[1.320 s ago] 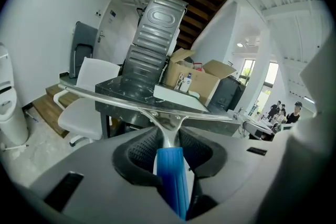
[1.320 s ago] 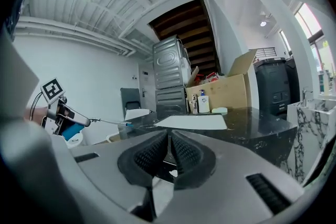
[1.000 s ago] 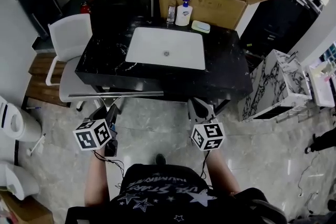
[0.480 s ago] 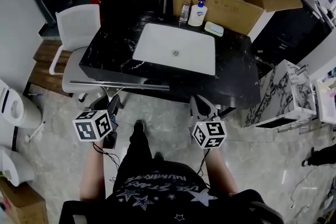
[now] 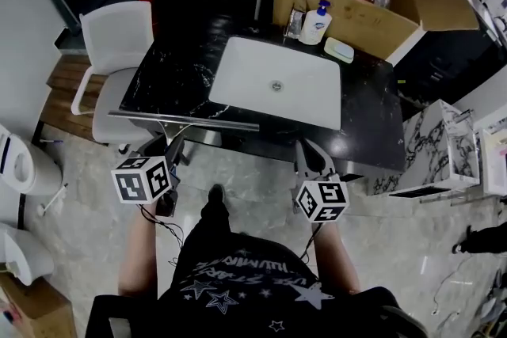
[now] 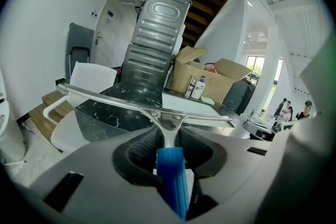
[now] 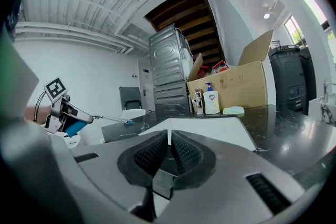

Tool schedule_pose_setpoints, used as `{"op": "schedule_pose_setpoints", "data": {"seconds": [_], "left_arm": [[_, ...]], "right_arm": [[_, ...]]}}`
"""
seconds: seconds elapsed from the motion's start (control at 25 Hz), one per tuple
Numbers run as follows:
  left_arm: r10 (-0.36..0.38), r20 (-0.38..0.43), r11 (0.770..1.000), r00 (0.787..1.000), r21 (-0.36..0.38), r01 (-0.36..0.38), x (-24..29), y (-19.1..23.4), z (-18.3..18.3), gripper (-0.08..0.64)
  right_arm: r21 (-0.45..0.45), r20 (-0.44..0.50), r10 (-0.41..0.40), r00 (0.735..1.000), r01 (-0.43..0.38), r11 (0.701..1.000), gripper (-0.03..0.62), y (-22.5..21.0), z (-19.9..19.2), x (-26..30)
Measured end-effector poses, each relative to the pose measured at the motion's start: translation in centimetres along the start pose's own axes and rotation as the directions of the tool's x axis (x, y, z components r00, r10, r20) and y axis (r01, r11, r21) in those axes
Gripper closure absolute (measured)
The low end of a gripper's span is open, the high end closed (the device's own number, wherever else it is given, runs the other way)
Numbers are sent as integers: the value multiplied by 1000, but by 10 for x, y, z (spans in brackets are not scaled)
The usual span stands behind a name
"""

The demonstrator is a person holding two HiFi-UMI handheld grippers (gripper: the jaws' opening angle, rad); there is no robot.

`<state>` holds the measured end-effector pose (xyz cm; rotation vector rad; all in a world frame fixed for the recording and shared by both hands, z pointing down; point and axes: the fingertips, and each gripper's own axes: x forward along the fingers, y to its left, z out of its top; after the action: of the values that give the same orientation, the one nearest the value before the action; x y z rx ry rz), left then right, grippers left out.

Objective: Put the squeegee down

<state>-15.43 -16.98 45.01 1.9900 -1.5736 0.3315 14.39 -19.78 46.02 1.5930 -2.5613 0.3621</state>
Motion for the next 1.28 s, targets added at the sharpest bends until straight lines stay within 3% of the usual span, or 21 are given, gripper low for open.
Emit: {"op": "schedule_pose_setpoints", "data": {"seconds": [0.68, 1.28], "left_arm": [[-31, -99, 1000, 995, -3, 31, 114, 93, 77, 417], [-37, -215, 999, 976, -38, 29, 181, 134, 90, 417]], "right_arm": [[-17, -33, -72, 997, 71, 997, 537, -5, 34, 142], [1, -69, -124, 990, 125, 992, 537, -20, 36, 209]]}}
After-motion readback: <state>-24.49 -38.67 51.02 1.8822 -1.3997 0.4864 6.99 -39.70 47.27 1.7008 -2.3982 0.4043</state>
